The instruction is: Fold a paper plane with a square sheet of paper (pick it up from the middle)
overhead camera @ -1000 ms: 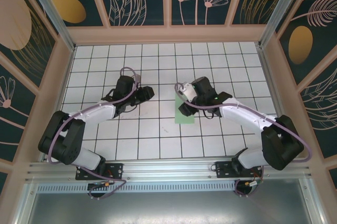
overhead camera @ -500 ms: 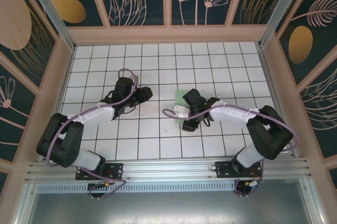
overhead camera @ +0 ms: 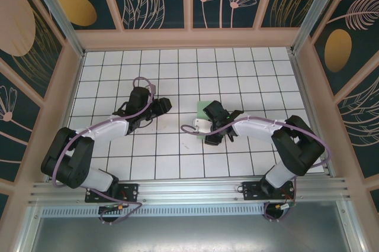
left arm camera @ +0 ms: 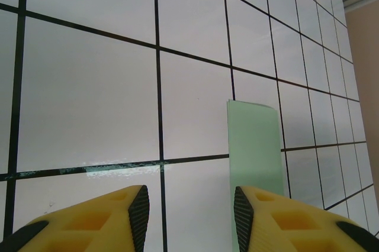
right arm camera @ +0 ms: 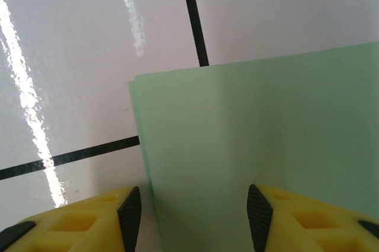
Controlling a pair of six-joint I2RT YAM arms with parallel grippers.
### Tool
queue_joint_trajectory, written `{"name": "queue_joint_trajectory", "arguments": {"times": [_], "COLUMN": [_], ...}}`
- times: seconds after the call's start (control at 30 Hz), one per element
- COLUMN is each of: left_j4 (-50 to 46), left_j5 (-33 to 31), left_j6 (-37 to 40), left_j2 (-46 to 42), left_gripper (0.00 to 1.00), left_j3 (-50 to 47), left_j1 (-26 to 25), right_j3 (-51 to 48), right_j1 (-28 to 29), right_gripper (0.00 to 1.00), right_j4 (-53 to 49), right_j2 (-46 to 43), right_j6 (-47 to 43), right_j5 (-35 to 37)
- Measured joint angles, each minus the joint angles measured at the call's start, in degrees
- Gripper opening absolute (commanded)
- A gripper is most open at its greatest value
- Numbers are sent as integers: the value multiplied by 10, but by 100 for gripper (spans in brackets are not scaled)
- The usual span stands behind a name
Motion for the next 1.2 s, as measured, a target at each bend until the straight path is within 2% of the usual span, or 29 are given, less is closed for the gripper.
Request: {"name": "queue_joint_trajectory", "arguments": {"times": [0.17,0.33,0.63,0.73,0.93,1.2], "left_j4": [0,0,0,0,0,0], "left_j5": [0,1,6,8,14,16], "left_j6": [0,0,0,0,0,0], "left_j2": [0,3,7,12,14,14], "left_gripper": [46,46,46,46,46,47], "left_j3": [0,0,0,0,1,1], "left_j1": [0,0,0,0,0,0], "right_j3": [0,0,-10,-12,-17,-19], "right_j1": [0,1,1,1,1,6], "right_gripper": [38,36,52,52,50,39], "right_j4": [6,15,23,23,28,30], "right_j2": [10,10,-5,-5,-2,-2], "right_j6": [3,9,11,7,5,6], "right_j5": [2,2,5,4,6,13]}}
